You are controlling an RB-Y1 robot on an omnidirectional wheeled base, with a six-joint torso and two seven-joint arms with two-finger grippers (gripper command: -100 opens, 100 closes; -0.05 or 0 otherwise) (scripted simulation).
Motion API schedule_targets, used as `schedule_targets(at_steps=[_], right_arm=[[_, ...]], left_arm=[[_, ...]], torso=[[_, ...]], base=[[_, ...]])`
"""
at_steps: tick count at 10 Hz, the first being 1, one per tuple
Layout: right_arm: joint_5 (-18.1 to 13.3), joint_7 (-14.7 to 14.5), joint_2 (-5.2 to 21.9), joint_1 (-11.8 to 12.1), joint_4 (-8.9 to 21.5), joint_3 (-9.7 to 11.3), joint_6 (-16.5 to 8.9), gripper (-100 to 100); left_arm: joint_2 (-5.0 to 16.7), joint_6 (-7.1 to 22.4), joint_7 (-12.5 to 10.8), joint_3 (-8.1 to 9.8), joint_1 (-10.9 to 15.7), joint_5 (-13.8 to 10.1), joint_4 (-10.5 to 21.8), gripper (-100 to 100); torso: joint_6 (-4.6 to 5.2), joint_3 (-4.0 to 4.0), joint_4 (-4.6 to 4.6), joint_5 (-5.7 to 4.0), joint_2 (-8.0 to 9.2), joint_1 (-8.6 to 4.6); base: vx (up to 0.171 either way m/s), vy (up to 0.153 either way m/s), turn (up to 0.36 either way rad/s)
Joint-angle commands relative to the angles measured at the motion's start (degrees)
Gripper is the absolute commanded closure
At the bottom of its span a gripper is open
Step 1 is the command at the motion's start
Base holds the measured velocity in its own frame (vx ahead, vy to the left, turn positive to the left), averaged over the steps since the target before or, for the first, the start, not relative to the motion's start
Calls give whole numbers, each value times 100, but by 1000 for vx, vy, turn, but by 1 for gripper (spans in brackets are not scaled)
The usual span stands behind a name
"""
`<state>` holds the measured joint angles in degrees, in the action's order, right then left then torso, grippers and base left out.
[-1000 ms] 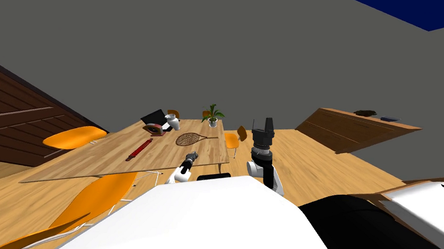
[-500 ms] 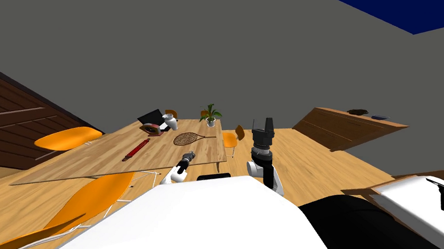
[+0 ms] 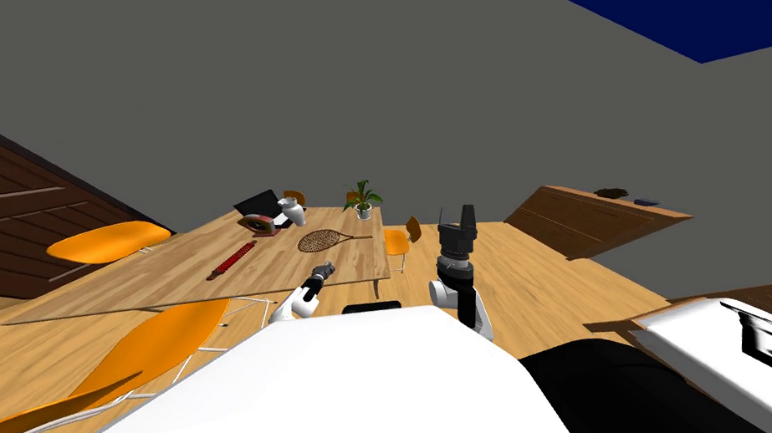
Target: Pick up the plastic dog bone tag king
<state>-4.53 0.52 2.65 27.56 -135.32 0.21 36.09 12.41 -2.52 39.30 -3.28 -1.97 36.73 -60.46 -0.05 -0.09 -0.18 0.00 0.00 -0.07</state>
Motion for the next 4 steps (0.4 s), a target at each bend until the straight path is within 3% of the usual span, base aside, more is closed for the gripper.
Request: schedule_targets(at_steps=[1, 2, 3, 4], right_arm=[[0, 0, 0, 0, 0, 0, 0, 0], [0, 0, 0, 0, 0, 0, 0, 0], [0, 0, 0, 0, 0, 0, 0, 0], [0, 0, 0, 0, 0, 0, 0, 0]], left_arm=[[195, 14, -286, -47, 52, 131, 27, 100], [195, 14, -410, -47, 52, 131, 27, 100], [174, 2, -311, -33, 55, 113, 40, 100], [177, 3, -342, -34, 56, 116, 41, 0]], torso=[[0, 0, 0, 0, 0, 0], [0, 1, 0, -1, 1, -2], [0, 1, 0, 0, 1, 1], [0, -2, -1, 1, -3, 8]], base=[[-33, -54, -56], [-30, -40, -19], [-11, -13, 2], [0, 0, 0]])
